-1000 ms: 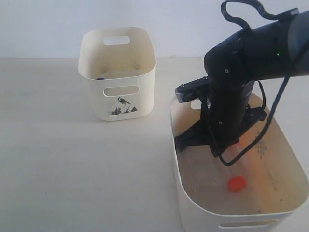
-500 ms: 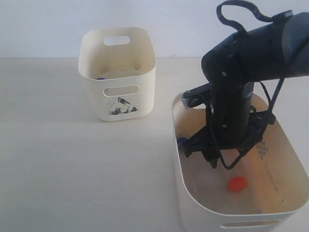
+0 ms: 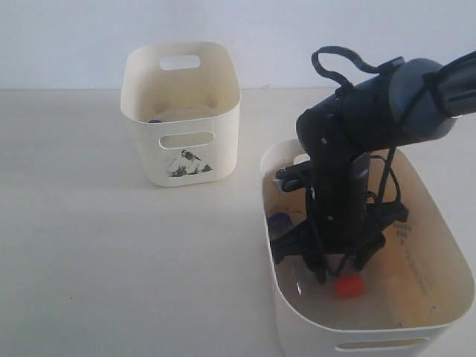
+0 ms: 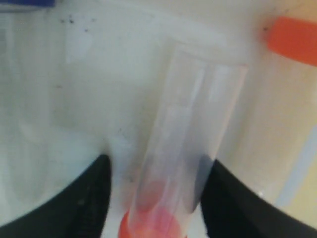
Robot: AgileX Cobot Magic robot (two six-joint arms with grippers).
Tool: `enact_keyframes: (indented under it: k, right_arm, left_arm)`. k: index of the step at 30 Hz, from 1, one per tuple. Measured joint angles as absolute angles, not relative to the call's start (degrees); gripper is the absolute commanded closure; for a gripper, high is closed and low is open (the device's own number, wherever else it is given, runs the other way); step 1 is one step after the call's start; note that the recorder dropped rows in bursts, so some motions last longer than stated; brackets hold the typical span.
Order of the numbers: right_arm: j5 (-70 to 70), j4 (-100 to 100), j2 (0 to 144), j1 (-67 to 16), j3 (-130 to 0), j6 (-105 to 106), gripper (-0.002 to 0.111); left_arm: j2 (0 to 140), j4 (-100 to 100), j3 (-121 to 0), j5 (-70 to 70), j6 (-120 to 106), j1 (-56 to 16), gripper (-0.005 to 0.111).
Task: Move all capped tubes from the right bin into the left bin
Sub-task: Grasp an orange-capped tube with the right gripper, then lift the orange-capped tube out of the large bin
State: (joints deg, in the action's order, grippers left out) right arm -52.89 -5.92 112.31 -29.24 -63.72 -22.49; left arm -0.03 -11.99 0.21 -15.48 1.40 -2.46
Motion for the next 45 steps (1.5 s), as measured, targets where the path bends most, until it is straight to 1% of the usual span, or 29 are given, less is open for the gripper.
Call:
enact_keyframes:
  k: [3, 4, 14, 19, 26, 34, 41, 45]
  right_arm:
    - [-53.4, -5.1, 113.0, -29.1, -64.0, -22.2, 0.109]
    - [-53.5, -5.1, 113.1, -29.1, -64.0, -22.1, 0.108]
    - [-58.6, -5.3, 113.1, -29.1, -64.5, -18.0, 0.108]
    - [-60.5, -4.2, 109.6, -29.1, -63.4, -16.9, 0.108]
    - [-62.3, -4.2, 93.8, -29.1, -63.3, -16.5, 0.108]
    - [-60.3, -4.2, 72.9, -29.1, -64.9, -12.0, 0.108]
    - [-52.4, -5.0, 58.6, -29.1, -66.9, -1.2, 0.108]
    - [-46.3, -6.1, 51.1, -29.1, -67.2, 1.4, 0.108]
  left_arm:
    - [0.0, -12.0, 0.2, -15.5, 1.4, -2.5, 0.102]
    - [0.0, -12.0, 0.2, -15.5, 1.4, -2.5, 0.102]
    - [0.0, -12.0, 0.2, -15.5, 1.4, -2.5, 0.102]
    - [0.0, -12.0, 0.2, -15.5, 1.4, -2.5, 0.102]
    - [0.0, -12.0, 0.2, -15.5, 1.4, -2.5, 0.102]
    - [0.0, -12.0, 0.2, -15.5, 1.4, -2.5, 0.102]
    - [0.0, -12.0, 0.2, -15.5, 1.4, -2.5, 0.102]
    - [0.0, -12.0, 0.2, -15.5, 1.4, -2.5, 0.102]
